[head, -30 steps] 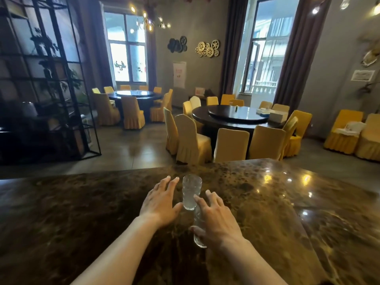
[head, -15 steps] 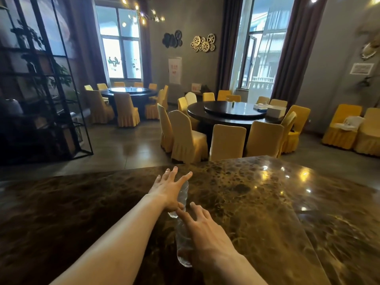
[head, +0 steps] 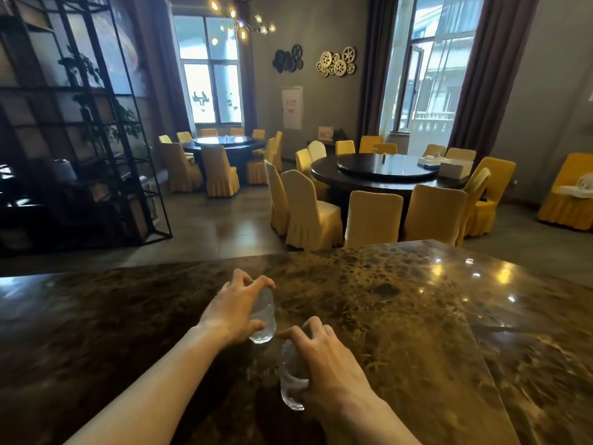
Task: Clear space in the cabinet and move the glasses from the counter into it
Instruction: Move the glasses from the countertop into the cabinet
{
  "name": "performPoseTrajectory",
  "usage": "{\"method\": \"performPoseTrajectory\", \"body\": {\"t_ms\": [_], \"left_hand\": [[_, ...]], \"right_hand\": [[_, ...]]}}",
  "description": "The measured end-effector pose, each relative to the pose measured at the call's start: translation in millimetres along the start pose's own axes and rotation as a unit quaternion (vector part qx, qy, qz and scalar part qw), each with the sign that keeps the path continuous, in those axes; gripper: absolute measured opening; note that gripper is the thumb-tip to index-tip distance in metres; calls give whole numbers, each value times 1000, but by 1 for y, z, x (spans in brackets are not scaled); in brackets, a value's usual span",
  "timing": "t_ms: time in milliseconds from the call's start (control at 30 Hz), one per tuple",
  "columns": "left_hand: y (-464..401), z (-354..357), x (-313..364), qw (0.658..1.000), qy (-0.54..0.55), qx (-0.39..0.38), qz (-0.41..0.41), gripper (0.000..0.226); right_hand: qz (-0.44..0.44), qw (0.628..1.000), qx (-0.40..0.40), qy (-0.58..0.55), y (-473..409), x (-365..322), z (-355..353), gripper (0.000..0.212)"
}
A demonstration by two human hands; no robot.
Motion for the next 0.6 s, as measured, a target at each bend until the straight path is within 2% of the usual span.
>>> {"method": "performPoseTrajectory", "body": {"t_ms": [167, 300, 600], "left_hand": [[102, -61, -6, 998, 5, 45, -48, 75], [186, -94, 4, 997, -7, 66, -50, 77], [327, -103, 30, 998, -33, 48, -32, 74]], "right_hand": [[-50, 998, 28, -17, 41, -23, -25, 79], [-89, 996, 25, -18, 68, -49, -33, 85], [-114, 993, 15, -17, 144, -101, -18, 80]]}}
Point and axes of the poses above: each hand's wrist, its own y-axis away from the middle knuckle, its own z-axis out of the palm, x = y × z, the point moved 2 cm from there along -y, towards the middle knuckle, and after that the axes turned 3 degrees about -y, right-handed, at the moved point
